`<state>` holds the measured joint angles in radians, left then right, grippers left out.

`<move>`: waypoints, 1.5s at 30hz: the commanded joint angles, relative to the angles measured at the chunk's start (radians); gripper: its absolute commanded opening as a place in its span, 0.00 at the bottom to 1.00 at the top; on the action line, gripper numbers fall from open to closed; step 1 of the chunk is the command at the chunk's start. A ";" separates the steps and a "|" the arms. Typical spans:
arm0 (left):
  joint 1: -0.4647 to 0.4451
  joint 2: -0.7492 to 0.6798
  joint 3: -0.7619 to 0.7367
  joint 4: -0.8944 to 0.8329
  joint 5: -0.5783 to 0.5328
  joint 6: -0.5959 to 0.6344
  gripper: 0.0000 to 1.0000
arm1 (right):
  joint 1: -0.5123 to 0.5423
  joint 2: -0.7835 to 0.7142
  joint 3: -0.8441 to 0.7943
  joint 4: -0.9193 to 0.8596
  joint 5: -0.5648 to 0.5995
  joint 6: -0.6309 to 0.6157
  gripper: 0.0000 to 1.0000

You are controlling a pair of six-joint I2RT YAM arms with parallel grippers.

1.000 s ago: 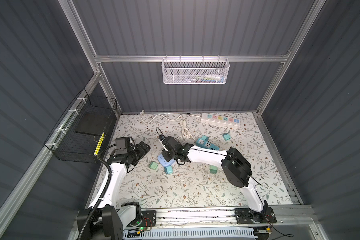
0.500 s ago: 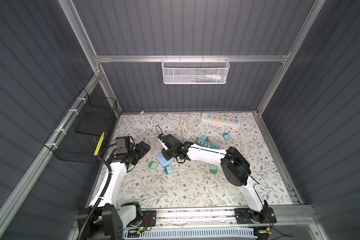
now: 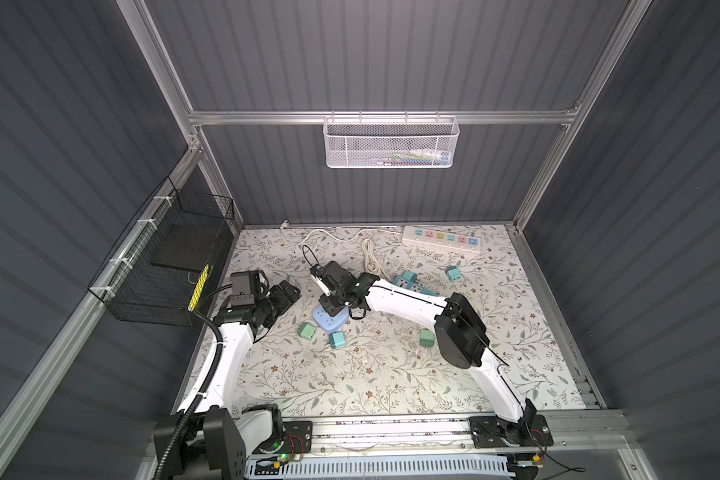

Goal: Insert the plug
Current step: 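Lower the teal adapter into the light-blue socket and open the right gripper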

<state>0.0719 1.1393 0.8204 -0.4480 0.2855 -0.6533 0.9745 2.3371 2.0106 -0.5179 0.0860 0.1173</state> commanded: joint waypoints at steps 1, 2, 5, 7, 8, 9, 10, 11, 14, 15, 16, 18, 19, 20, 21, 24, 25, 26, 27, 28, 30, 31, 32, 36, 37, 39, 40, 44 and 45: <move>0.007 0.008 0.027 -0.009 0.015 0.028 0.89 | -0.014 0.035 -0.011 -0.185 0.029 -0.019 0.00; 0.008 0.011 0.026 -0.007 0.015 0.029 0.89 | -0.015 0.025 -0.010 -0.183 0.033 -0.015 0.00; 0.007 0.012 0.026 -0.007 0.018 0.026 0.89 | -0.017 -0.007 -0.004 -0.197 0.061 -0.025 0.00; 0.006 0.010 0.026 -0.007 0.018 0.029 0.89 | -0.027 -0.028 -0.002 -0.202 0.061 -0.020 0.00; 0.007 0.010 0.026 -0.007 0.017 0.029 0.89 | -0.033 -0.038 -0.004 -0.200 0.052 -0.014 0.00; 0.007 0.010 0.025 -0.006 0.017 0.029 0.89 | -0.038 -0.044 -0.004 -0.199 0.042 -0.009 0.00; 0.008 0.010 0.022 -0.004 0.017 0.027 0.89 | -0.041 -0.050 -0.009 -0.187 0.042 -0.004 0.00; 0.008 0.011 0.020 -0.001 0.017 0.026 0.89 | -0.041 -0.053 -0.014 -0.176 0.043 -0.006 0.00; 0.007 0.012 0.019 0.000 0.018 0.026 0.89 | -0.042 -0.055 -0.006 -0.162 0.054 -0.004 0.00; 0.008 0.011 0.018 0.000 0.018 0.026 0.89 | -0.040 -0.058 -0.005 -0.157 0.058 -0.002 0.00; 0.007 0.011 0.018 0.000 0.017 0.026 0.88 | -0.040 -0.064 -0.013 -0.143 0.061 0.001 0.00; 0.008 0.012 0.018 0.002 0.017 0.026 0.88 | -0.041 -0.081 -0.046 -0.104 0.073 -0.002 0.00; 0.008 0.012 0.019 0.003 0.017 0.026 0.89 | -0.042 -0.086 -0.056 -0.095 0.073 -0.005 0.00; 0.007 0.013 0.016 0.005 0.018 0.026 0.89 | -0.041 -0.090 -0.065 -0.086 0.072 -0.006 0.00; 0.008 0.015 0.016 0.006 0.020 0.026 0.89 | -0.042 -0.097 -0.083 -0.065 0.064 -0.008 0.00; 0.008 0.021 0.013 0.016 0.028 0.026 0.89 | -0.045 -0.114 -0.143 -0.008 0.026 -0.016 0.00; 0.008 0.021 0.013 0.018 0.030 0.025 0.89 | -0.046 -0.114 -0.161 0.008 0.020 -0.016 0.00; 0.007 0.023 0.013 0.022 0.031 0.023 0.89 | -0.050 -0.109 -0.177 0.019 0.011 -0.011 0.00; 0.007 0.024 0.012 0.022 0.032 0.023 0.88 | -0.057 -0.101 -0.178 0.007 -0.003 -0.006 0.00; 0.007 0.025 0.013 0.023 0.033 0.023 0.89 | -0.061 -0.093 -0.178 -0.006 -0.013 -0.004 0.00; 0.007 0.024 0.014 0.023 0.034 0.026 0.89 | -0.068 -0.089 -0.211 -0.006 -0.042 -0.010 0.00; 0.007 0.024 0.014 0.024 0.034 0.026 0.89 | -0.068 -0.083 -0.214 -0.018 -0.048 -0.021 0.00; 0.007 0.025 0.012 0.026 0.035 0.026 0.88 | -0.068 -0.072 -0.208 -0.045 -0.049 -0.030 0.00; 0.008 0.029 0.009 0.034 0.037 0.026 0.88 | -0.071 -0.039 -0.186 -0.118 -0.040 -0.073 0.00; 0.008 0.031 0.009 0.035 0.037 0.026 0.88 | -0.070 -0.039 -0.191 -0.123 -0.035 -0.074 0.00; 0.008 0.034 0.013 0.034 0.036 0.026 0.88 | -0.068 -0.040 -0.199 -0.145 -0.029 -0.083 0.00; 0.008 0.034 0.014 0.031 0.037 0.029 0.88 | -0.066 -0.040 -0.201 -0.152 -0.030 -0.088 0.00; 0.007 0.035 0.014 0.034 0.037 0.028 0.88 | -0.065 -0.035 -0.259 -0.125 -0.048 -0.069 0.00; 0.008 0.035 0.011 0.034 0.037 0.027 0.88 | -0.065 -0.040 -0.288 -0.095 -0.051 -0.059 0.00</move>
<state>0.0719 1.1679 0.8204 -0.4202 0.3080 -0.6464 0.9123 2.2353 1.8187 -0.4950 0.0399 0.0517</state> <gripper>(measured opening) 0.883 0.284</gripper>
